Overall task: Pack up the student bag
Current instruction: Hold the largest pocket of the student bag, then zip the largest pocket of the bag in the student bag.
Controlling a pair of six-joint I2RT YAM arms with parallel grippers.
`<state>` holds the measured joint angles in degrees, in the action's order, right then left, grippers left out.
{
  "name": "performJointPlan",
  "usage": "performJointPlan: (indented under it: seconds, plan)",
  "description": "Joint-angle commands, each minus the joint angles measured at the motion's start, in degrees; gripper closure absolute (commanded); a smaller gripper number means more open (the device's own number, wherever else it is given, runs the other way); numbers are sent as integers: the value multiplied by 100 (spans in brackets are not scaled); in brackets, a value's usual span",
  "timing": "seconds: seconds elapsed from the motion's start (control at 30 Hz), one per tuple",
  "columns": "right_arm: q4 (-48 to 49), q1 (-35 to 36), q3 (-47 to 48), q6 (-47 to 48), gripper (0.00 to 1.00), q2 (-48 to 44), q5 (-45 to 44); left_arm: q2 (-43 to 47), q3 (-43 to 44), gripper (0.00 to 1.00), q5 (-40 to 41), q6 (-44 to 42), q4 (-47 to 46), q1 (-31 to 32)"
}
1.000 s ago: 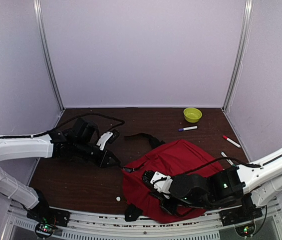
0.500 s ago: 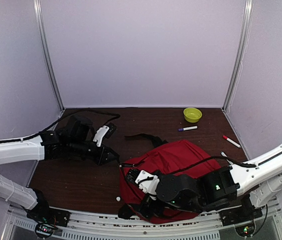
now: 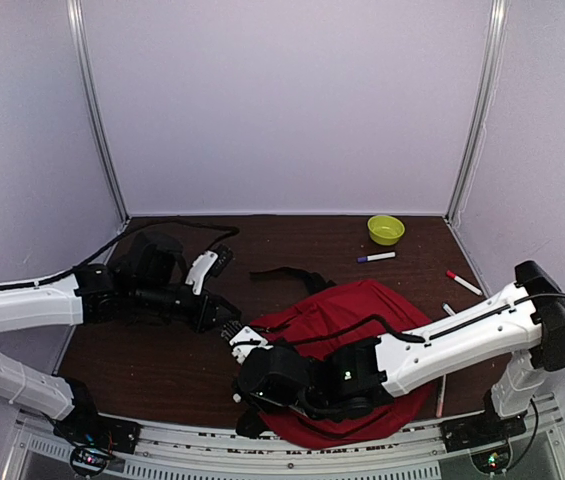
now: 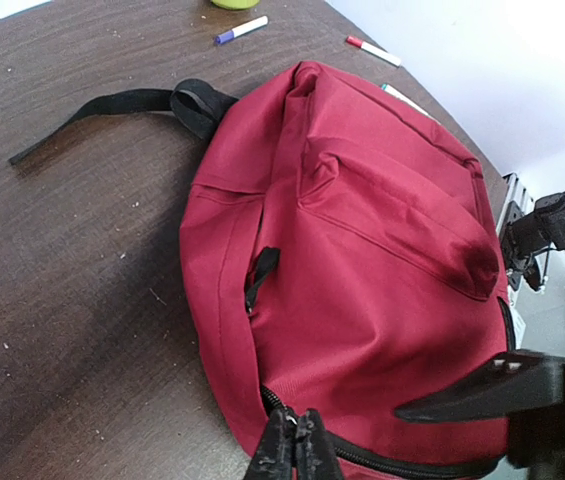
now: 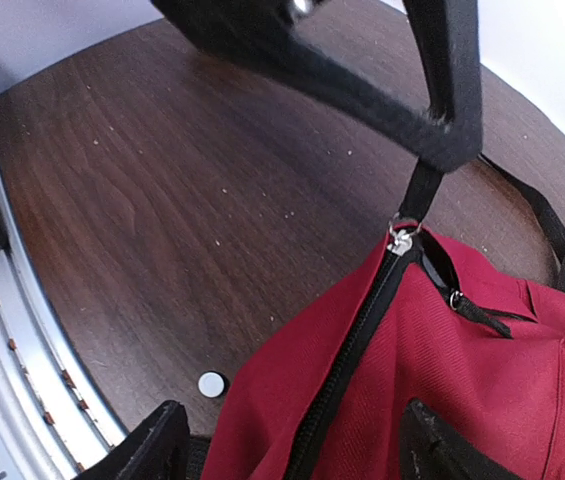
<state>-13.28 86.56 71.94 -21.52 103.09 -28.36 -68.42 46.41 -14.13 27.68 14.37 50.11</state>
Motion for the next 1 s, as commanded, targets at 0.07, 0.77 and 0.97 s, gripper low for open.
performJointPlan:
  seconds: [0.07, 0.77, 0.97]
  plan:
    - [-66, -121, 138, -59, 58, 267, -260, 221, -134, 100, 19, 88, -426, 25]
    - [801, 271, -1003, 1500, 100, -1431, 2152, -1066, 341, 100, -13, -778, -518, -862]
    - [904, 417, -1077, 1462, 100, -1529, 2227, -1704, 758, 100, -191, -1036, -526, -1355]
